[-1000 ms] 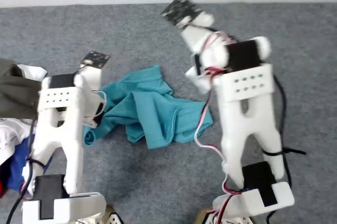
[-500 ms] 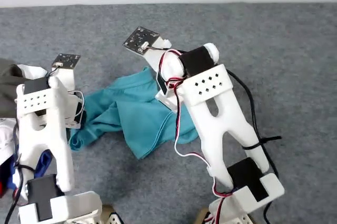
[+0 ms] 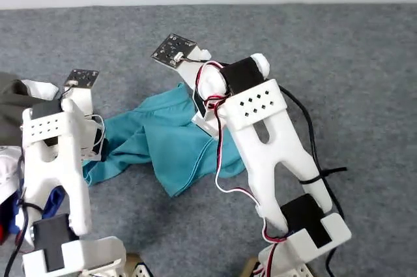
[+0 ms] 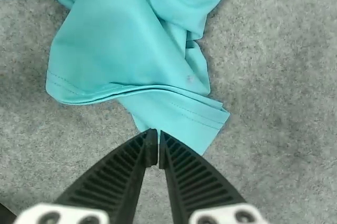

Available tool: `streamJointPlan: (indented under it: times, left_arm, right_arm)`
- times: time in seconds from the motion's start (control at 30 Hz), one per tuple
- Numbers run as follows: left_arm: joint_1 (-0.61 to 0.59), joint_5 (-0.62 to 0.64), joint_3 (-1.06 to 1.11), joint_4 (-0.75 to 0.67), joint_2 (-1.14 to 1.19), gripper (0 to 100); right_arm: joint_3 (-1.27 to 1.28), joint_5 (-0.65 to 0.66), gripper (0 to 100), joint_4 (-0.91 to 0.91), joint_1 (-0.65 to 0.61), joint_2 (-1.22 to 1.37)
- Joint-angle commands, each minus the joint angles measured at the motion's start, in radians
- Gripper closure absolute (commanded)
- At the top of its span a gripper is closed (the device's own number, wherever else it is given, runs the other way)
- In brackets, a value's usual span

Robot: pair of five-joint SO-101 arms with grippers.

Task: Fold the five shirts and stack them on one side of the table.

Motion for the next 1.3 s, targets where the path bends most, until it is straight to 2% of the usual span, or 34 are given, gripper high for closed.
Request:
streamJointPlan:
  times: [0.0, 0.17, 0.83, 1.07, 1.2, 1.27]
  left_arm:
    - [-0.031, -0.008, -0.008, -0.017, -0.015, 88]
    - [-0.068, -0.018, -0.045, -0.029, -0.008, 88]
    - [-0.064, -0.044, 0.151, -0.321, -0.006, 88]
    - [-0.068, 0.008, 0.168, -0.385, -0.008, 89]
    - [-0.049, 0.014, 0.168, -0.407, -0.008, 99]
    - [-0.046, 0.015, 0.168, -0.399, -0.015, 99]
  right_arm:
    - [-0.003, -0.005, 98.7, 0.012, -0.001, -0.007]
    - [-0.003, -0.003, 98.7, 0.005, -0.001, -0.005]
    - [0.0, -0.003, 98.7, 0.005, -0.001, -0.004]
    - [0.002, -0.003, 98.7, 0.005, -0.004, 0.015]
    - [-0.002, -0.003, 98.8, 0.007, -0.005, 0.038]
    - [-0.003, -0.003, 98.8, 0.005, -0.005, 0.039]
